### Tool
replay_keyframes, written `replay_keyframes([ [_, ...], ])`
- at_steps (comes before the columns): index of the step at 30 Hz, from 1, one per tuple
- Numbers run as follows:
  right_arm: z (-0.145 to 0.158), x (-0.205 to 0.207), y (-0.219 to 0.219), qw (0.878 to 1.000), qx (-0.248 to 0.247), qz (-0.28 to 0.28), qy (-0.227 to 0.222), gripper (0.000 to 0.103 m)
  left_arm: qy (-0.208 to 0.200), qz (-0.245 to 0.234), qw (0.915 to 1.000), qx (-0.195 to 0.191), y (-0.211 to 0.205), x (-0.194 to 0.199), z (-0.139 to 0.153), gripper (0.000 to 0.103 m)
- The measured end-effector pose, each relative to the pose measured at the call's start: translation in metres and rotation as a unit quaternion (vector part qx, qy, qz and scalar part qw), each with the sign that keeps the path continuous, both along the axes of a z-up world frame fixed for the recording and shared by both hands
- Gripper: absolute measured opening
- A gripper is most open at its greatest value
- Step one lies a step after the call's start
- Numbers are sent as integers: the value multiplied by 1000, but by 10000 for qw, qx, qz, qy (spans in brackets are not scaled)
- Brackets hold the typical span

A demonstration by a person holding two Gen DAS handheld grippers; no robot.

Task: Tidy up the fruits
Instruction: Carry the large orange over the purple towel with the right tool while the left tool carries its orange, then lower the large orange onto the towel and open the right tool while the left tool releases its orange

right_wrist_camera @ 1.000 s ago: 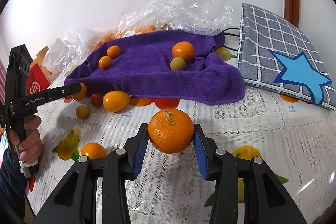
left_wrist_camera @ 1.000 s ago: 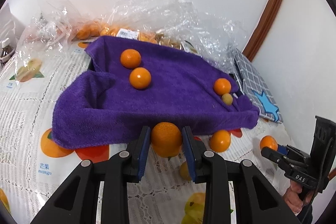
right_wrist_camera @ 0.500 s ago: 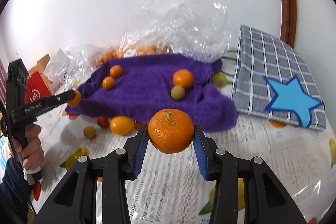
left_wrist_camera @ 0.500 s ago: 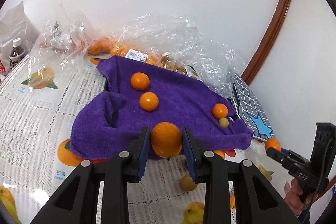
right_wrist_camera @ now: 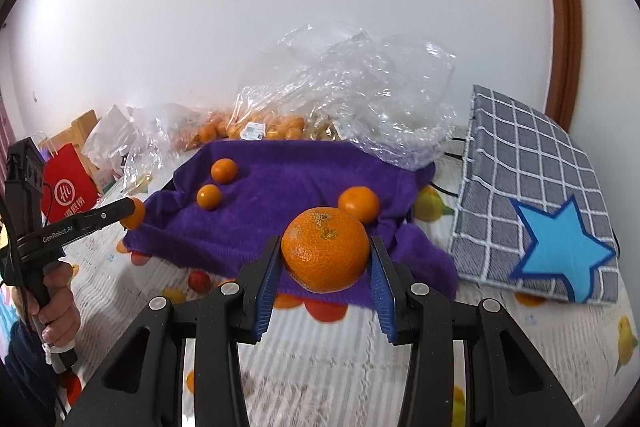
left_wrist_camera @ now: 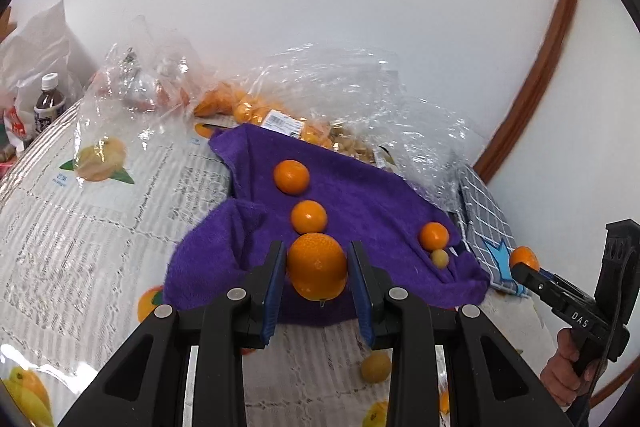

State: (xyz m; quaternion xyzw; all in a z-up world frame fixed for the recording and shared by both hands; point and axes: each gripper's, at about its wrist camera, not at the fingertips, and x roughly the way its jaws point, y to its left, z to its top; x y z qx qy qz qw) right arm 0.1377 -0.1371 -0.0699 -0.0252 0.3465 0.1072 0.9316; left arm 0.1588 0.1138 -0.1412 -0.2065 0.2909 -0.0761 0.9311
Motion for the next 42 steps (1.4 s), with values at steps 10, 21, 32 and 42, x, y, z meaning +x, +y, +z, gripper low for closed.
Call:
replay_keyframes([
  [10, -21, 66, 27, 9982, -226, 253, 502, 42, 104, 262, 9993, 253, 3, 46, 22, 30],
  [21, -65, 85, 50, 9931, -248, 635, 957, 42, 563, 174, 9963, 621, -5, 61, -2, 30],
  [32, -75, 89, 52, 9929, -311, 604, 971, 42, 927, 82, 9927, 761, -13, 69, -10, 30],
  [42, -71, 84, 52, 9946, -366, 555, 793, 45, 1054, -44, 9905, 879, -21, 73, -17, 30],
])
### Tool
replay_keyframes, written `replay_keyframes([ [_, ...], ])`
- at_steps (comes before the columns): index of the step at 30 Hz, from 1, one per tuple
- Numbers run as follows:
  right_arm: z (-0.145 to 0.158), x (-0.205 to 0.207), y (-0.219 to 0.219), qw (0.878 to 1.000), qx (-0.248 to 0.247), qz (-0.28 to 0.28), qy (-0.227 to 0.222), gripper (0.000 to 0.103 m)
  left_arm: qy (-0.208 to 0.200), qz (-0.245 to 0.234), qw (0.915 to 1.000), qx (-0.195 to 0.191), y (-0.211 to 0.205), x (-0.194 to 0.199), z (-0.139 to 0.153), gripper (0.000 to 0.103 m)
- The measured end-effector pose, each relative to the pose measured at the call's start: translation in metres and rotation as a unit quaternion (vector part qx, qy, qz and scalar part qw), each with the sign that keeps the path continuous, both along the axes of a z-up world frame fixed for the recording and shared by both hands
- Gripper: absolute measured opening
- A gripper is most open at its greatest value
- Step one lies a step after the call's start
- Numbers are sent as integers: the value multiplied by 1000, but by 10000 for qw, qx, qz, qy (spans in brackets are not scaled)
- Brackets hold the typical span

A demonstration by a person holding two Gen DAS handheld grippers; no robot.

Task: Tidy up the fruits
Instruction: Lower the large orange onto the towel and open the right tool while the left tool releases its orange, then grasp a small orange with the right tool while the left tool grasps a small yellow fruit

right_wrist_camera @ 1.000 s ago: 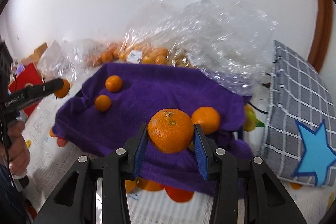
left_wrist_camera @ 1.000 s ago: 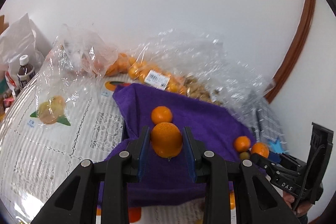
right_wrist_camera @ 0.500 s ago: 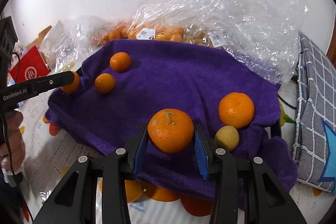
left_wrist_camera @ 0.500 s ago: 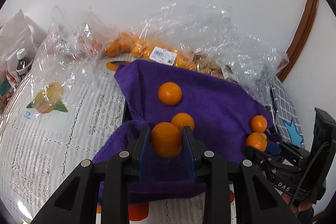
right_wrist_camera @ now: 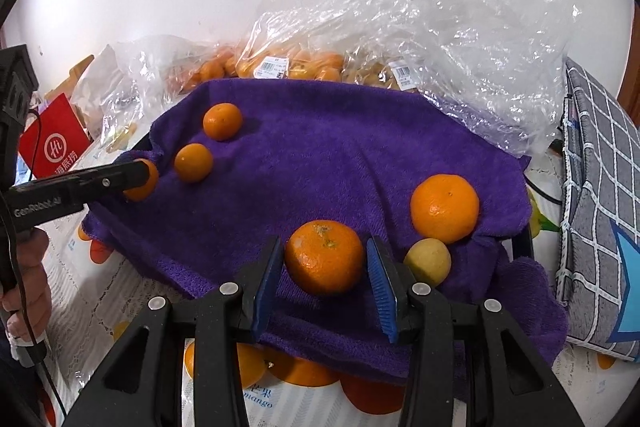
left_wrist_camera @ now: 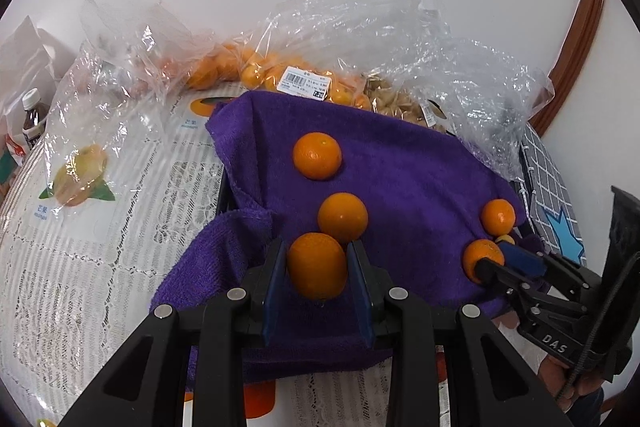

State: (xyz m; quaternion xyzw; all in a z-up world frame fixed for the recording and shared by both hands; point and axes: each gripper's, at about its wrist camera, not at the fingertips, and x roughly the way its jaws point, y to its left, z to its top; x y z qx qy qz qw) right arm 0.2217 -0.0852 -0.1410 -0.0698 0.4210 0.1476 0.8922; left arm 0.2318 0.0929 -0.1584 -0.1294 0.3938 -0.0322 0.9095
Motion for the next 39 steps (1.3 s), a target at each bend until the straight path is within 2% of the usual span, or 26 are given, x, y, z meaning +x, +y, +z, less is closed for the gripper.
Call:
replay_keyframes([
  [3, 5, -4, -2, 9999, -13, -16, -145, 55, 55, -2, 10000, 40, -2, 2, -3, 30],
  [7, 13, -10, -6, 9994, 59, -89, -341, 62, 68, -47, 10000, 41, -4, 2, -5, 30],
  [14, 28, -20, -11, 9974, 59, -212, -687, 62, 32, -91, 9999, 132, -11, 3, -8, 31],
  [18, 43, -35, -16, 9946, 323, -261, -956, 62, -136, -62, 9997, 202, -12, 1, -4, 43],
  [24, 69, -67, -21, 9892, 289, -483, -1352, 62, -364, -9, 9993, 91, -7, -6, 0, 44],
  [28, 76, -85, -27, 9897, 255, -678, -1232, 65, -734, 159, 9972, -32, -6, -19, 11, 45],
  [32, 70, -102, -33, 9930, 505, -724, -789, 66, -1063, 250, 9939, 152, -9, -32, 19, 45],
  [35, 61, -115, -29, 9939, 444, -768, -658, 66, -1276, 288, 9914, -20, -7, -41, 24, 45],
  [39, 46, -137, -17, 9961, 497, -645, -342, 66, -1333, 311, 9905, -81, -6, -49, 21, 45],
])
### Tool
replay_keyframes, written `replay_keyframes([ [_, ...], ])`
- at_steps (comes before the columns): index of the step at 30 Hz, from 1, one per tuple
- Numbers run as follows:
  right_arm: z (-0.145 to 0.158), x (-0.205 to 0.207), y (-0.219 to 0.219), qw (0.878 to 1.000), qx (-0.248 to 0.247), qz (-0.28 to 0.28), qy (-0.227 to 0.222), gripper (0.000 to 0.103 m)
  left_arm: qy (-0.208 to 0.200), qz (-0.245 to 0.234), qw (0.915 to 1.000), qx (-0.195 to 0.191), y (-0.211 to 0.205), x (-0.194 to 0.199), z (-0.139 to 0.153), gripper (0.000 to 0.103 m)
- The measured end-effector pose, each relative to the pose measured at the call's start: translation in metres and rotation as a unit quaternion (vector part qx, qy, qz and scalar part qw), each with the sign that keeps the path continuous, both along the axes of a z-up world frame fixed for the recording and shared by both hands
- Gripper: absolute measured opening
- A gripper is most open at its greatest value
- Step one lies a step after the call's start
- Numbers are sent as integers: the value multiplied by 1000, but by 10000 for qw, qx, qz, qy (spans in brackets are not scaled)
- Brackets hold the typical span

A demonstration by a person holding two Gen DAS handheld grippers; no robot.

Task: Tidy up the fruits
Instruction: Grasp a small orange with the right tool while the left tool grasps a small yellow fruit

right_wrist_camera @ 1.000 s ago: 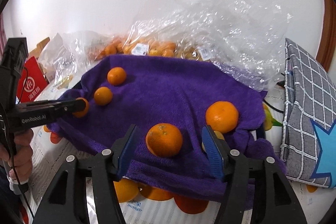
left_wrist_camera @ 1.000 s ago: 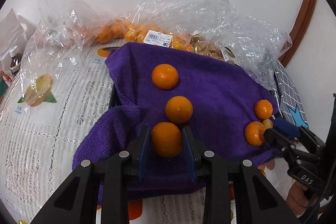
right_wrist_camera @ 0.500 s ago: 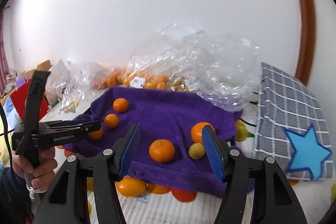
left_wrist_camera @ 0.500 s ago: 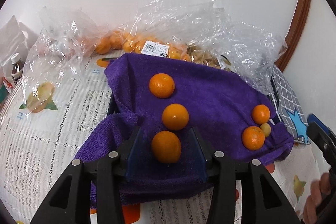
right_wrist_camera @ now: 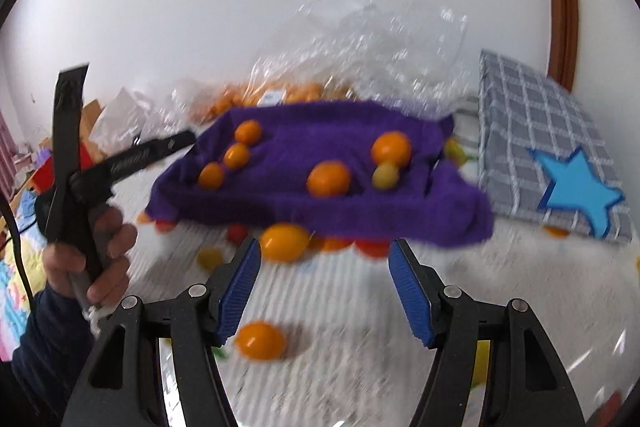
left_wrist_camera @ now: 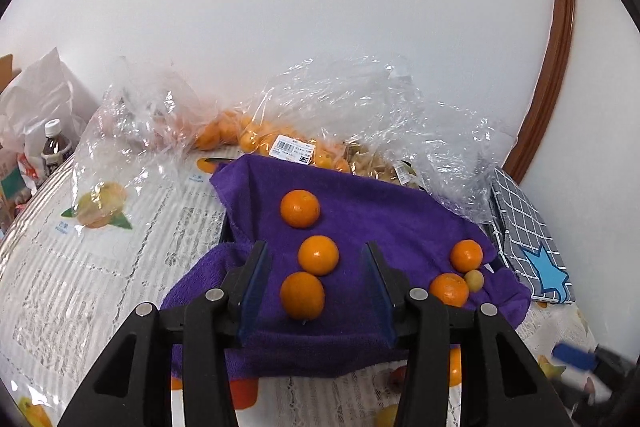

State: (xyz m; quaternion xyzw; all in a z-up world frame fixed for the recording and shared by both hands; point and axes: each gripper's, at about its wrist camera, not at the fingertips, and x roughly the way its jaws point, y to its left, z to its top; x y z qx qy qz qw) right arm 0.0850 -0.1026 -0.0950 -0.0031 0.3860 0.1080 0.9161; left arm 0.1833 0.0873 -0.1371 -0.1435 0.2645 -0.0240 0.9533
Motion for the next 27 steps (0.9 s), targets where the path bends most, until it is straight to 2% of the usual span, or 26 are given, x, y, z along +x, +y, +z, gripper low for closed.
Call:
replay_keyframes([
  [5, -20, -19, 22, 9987, 84, 447, 231, 66, 5, -32, 9999, -166, 3, -13, -5, 45],
  [9, -42, -24, 37, 9968, -158, 638, 445, 65, 75, -125, 9996, -238, 4, -26, -10, 45],
  [11, -50, -23, 38, 9967, -259, 572, 508, 58, 109, -233, 9994, -225, 2, -34, -13, 47],
  [12, -53, -22, 38, 9962, -267, 542, 628, 47, 141, -294, 9992, -212, 0, -36, -13, 47],
  [13, -54, -20, 38, 9956, -271, 541, 712, 42, 182, -365, 9989, -211, -2, -38, -15, 47],
  [14, -56, -18, 38, 9952, -244, 549, 772, 41, 217, -402, 9987, -218, -3, -39, -15, 47],
  [20, -45, -20, 21, 9978, -299, 460, 362, 39, 485, -698, 9959, -316, -11, -48, -24, 47],
  [24, -35, -15, -5, 9988, -460, 122, 100, 39, 581, -1024, 9921, -424, -20, -53, -29, 47],
  [27, -33, -8, -29, 9987, -498, -142, 29, 39, 816, -1164, 9894, -290, -33, -53, -37, 47],
])
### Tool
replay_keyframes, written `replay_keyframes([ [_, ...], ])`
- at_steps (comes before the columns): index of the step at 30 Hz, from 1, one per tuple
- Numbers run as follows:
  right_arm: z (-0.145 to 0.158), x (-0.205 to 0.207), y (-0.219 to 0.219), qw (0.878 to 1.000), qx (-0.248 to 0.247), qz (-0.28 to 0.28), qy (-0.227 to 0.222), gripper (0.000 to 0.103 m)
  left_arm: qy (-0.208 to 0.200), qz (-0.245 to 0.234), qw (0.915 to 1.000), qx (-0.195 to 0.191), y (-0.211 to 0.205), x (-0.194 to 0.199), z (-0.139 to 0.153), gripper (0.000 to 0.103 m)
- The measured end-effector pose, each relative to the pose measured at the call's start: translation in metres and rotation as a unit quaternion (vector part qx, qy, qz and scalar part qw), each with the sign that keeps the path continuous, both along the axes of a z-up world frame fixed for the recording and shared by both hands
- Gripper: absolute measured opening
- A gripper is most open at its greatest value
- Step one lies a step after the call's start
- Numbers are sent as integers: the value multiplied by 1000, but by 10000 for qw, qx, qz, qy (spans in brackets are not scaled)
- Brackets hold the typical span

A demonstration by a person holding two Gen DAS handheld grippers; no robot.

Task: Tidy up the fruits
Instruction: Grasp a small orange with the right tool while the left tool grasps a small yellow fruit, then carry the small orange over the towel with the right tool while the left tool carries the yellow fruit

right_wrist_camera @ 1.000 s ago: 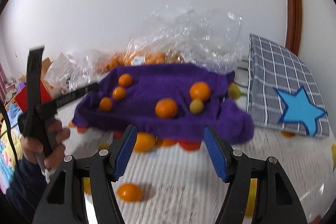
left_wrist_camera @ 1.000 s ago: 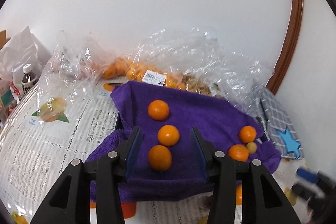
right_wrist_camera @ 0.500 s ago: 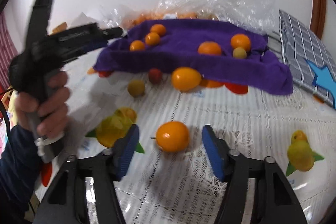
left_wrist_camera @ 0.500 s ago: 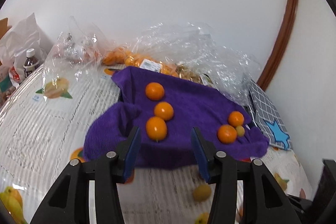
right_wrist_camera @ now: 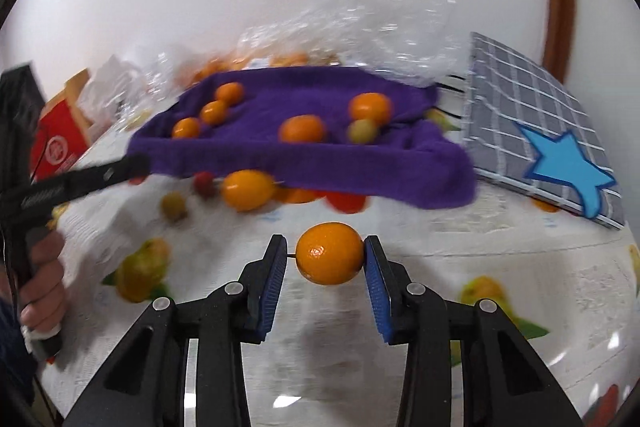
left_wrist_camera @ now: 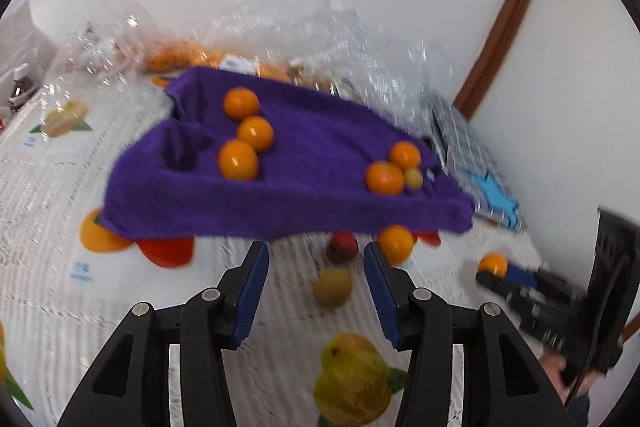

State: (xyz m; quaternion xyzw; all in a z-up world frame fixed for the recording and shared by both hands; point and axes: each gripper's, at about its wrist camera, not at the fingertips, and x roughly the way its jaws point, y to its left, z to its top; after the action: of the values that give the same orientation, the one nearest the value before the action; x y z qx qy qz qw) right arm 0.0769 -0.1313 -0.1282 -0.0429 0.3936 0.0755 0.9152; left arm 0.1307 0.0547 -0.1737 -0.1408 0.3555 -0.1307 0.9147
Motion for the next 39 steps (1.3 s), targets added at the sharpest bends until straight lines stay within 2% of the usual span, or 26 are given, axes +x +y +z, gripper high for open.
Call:
replay_keyframes([
  [4, -4, 5, -19, 9998, 169, -125, 2, 39, 340, -199, 9991, 135, -13, 9, -8, 47],
  [6, -6, 9, -27, 9989, 423, -137, 122, 39, 453, -262, 9984, 218, -17, 12, -11, 47],
  [10, -3, 4, -35, 9976, 678, -96, 57, 39, 527, -298, 9971, 453, -25, 14, -13, 47],
  [15, -5, 6, -27, 9981, 591, -46, 171, 39, 529, -279, 9964, 605, -27, 13, -13, 47],
  [17, -6, 7, -27, 9981, 589, 5, 188, 39, 540, -215, 9959, 689, -27, 12, -13, 43],
  [20, -7, 7, -26, 9982, 567, 17, 217, 39, 573, -131, 9957, 720, -27, 15, -13, 23],
  [21, -7, 8, -25, 9982, 559, 22, 222, 39, 577, -145, 9962, 633, -24, 15, -14, 23],
  [28, -7, 7, -27, 9979, 619, 30, 188, 39, 168, 67, 9997, 151, -9, 3, -5, 23],
  [33, -4, 5, -30, 9976, 680, -21, 108, 39, -119, 179, 9997, 94, -7, -7, 3, 23],
  [39, -1, 2, -33, 9974, 718, -77, 4, 39, -271, 219, 9993, 155, -9, -18, 7, 23],
])
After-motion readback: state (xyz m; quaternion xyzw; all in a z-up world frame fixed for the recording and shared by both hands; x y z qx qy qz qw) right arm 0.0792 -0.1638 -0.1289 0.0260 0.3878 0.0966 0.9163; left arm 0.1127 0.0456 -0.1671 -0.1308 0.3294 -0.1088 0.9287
